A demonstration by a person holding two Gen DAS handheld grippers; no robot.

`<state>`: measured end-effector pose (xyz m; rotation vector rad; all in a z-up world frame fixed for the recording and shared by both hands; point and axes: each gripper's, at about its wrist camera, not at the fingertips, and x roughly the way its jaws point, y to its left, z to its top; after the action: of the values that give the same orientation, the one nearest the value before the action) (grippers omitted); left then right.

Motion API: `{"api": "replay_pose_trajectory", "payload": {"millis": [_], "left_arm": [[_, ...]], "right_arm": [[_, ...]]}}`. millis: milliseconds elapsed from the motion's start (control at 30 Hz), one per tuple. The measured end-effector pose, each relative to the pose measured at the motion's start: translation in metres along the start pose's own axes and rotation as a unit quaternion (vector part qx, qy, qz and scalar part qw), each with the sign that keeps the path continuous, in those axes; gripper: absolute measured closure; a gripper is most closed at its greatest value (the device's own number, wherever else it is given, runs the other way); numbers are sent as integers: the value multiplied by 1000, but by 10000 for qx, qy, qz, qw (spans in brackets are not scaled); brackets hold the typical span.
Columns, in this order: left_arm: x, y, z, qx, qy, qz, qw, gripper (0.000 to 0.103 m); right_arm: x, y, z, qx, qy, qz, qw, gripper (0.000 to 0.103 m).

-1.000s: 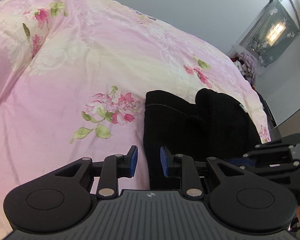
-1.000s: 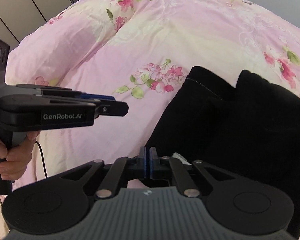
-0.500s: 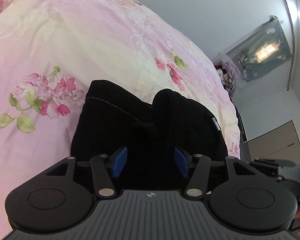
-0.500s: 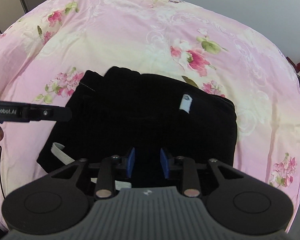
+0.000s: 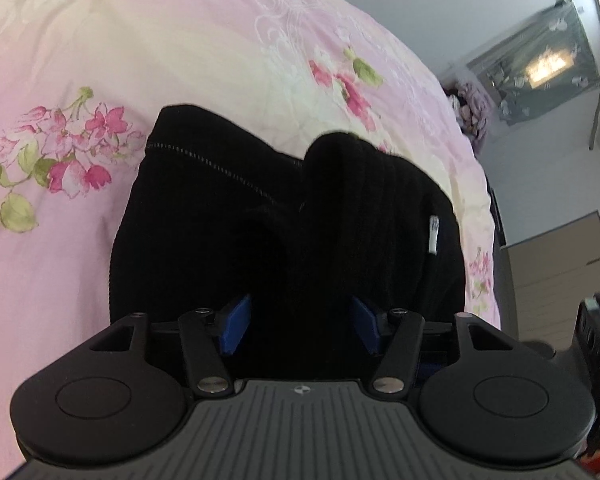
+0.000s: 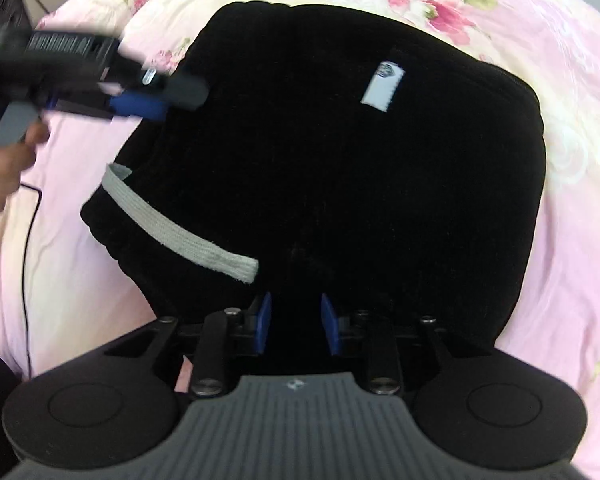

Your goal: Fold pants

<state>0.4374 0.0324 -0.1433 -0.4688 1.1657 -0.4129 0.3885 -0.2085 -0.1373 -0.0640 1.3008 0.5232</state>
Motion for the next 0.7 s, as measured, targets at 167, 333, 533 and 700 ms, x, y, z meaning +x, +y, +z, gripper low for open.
{"api": "replay_pose_trajectory", "payload": {"millis": [167, 333, 533, 700], "left_arm": [[2, -14, -26, 363, 387, 67, 9986, 39], [-23, -38, -29, 767, 199, 413, 9960, 82], [-63, -64, -40, 1256, 70, 214, 9918, 89], [-50, -56, -43, 1231, 345, 444, 9908, 86]], "right_arm": [[-7, 1, -9, 3, -312, 46, 9995, 77], [-29, 0, -23, 106, -578, 60, 9983, 78], [-61, -3, -36, -26, -728, -56, 9973, 68], [-66, 1, -46, -308, -684, -186, 9970, 53]]}}
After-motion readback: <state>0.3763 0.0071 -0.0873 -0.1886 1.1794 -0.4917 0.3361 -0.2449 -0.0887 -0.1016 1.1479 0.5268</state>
